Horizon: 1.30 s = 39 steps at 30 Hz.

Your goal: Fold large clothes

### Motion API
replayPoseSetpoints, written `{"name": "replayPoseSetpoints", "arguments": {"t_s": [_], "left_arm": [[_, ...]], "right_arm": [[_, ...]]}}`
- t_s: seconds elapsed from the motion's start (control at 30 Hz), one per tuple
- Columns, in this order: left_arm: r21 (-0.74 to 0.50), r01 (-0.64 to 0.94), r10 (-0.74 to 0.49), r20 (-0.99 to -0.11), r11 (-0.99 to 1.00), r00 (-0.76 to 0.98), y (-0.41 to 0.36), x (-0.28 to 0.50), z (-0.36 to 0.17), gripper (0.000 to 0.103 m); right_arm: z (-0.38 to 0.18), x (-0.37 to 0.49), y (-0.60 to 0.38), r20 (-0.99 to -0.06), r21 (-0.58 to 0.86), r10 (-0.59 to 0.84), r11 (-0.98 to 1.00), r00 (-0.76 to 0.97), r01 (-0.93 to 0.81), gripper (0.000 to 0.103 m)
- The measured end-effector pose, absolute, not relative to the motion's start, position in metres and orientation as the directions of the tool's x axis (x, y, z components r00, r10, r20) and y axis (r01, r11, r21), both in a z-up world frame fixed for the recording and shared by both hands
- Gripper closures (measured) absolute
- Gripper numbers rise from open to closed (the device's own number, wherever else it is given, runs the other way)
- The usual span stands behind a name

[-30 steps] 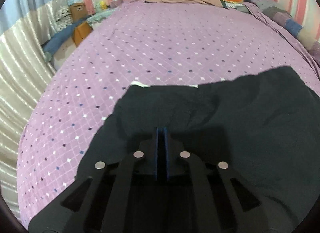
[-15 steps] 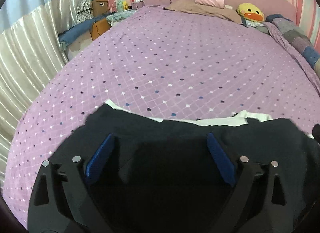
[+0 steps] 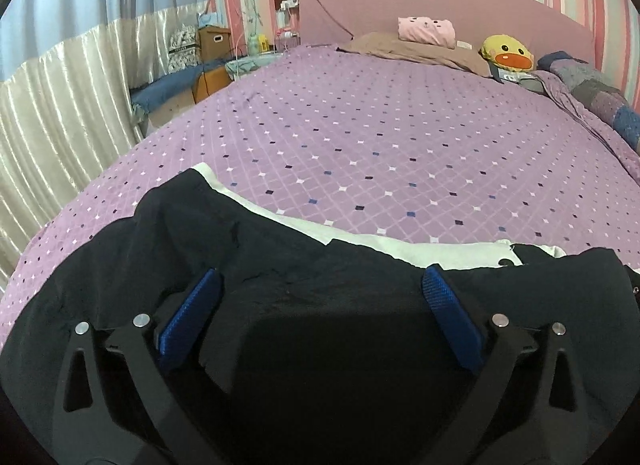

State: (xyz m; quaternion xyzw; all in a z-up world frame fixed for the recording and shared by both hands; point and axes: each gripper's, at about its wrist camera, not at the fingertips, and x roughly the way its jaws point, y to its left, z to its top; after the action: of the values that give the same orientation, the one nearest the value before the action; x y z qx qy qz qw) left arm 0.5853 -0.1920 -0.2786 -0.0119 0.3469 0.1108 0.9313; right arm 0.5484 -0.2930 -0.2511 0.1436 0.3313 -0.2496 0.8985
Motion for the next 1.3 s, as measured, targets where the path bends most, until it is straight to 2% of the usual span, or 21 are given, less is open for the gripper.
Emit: {"name": "replayPoseSetpoints", "arguments": {"t_s": [0.5, 0.63, 0.7, 0.77, 0.87, 0.9, 0.97, 1.07, 1.17, 1.3], "left_arm": [[-0.019, -0.239, 0.183, -0.585, 0.971, 0.790, -0.189, 0.587, -0.288, 0.003], [0.017, -0.225, 0.185, -0.634, 0.974, 0.751, -0.194, 0.598, -0.288, 0.003], [0.038, -0.178, 0.156, -0.678, 0.983, 0.718, -0.190, 0.599, -0.283, 0.003], [0.095, -0.150, 0.172, -0.714, 0.984, 0.679, -0.185, 0.595, -0.269, 0.003], [0.104, -0.084, 0.132, -0.679, 0.991, 0.722, -0.163, 0.559, -0.232, 0.003], [0.133, -0.075, 0.142, -0.633, 0.988, 0.761, -0.149, 0.541, -0.220, 0.003], [0.151, -0.040, 0.127, -0.628, 0.988, 0.768, -0.131, 0.531, -0.216, 0.003], [0.138, 0.006, 0.089, -0.674, 0.990, 0.733, -0.101, 0.529, -0.232, 0.003], [0.184, -0.010, 0.135, -0.686, 0.983, 0.715, -0.092, 0.535, -0.258, 0.003], [0.165, -0.042, 0.139, -0.643, 0.985, 0.753, -0.085, 0.527, -0.273, 0.003]], "right_arm": [[-0.265, 0.560, -0.292, -0.618, 0.088, -0.369, 0.845, 0.694, 0.527, 0.001], [-0.265, 0.564, -0.295, -0.664, 0.093, -0.336, 0.849, 0.668, 0.520, 0.001], [-0.251, 0.555, -0.298, -0.692, 0.110, -0.261, 0.884, 0.674, 0.455, 0.002], [-0.221, 0.527, -0.298, -0.654, 0.099, -0.243, 0.912, 0.716, 0.399, 0.002], [-0.193, 0.484, -0.299, -0.611, 0.079, -0.221, 0.939, 0.760, 0.336, 0.002], [-0.188, 0.471, -0.302, -0.619, 0.047, -0.226, 0.945, 0.752, 0.323, 0.002], [-0.188, 0.457, -0.309, -0.653, 0.008, -0.214, 0.957, 0.727, 0.289, 0.002], [-0.201, 0.444, -0.331, -0.679, 0.042, -0.152, 0.969, 0.719, 0.244, 0.002], [-0.224, 0.453, -0.346, -0.709, 0.047, -0.175, 0.955, 0.683, 0.293, 0.002], [-0.236, 0.450, -0.344, -0.667, 0.038, -0.196, 0.955, 0.719, 0.296, 0.002]]}}
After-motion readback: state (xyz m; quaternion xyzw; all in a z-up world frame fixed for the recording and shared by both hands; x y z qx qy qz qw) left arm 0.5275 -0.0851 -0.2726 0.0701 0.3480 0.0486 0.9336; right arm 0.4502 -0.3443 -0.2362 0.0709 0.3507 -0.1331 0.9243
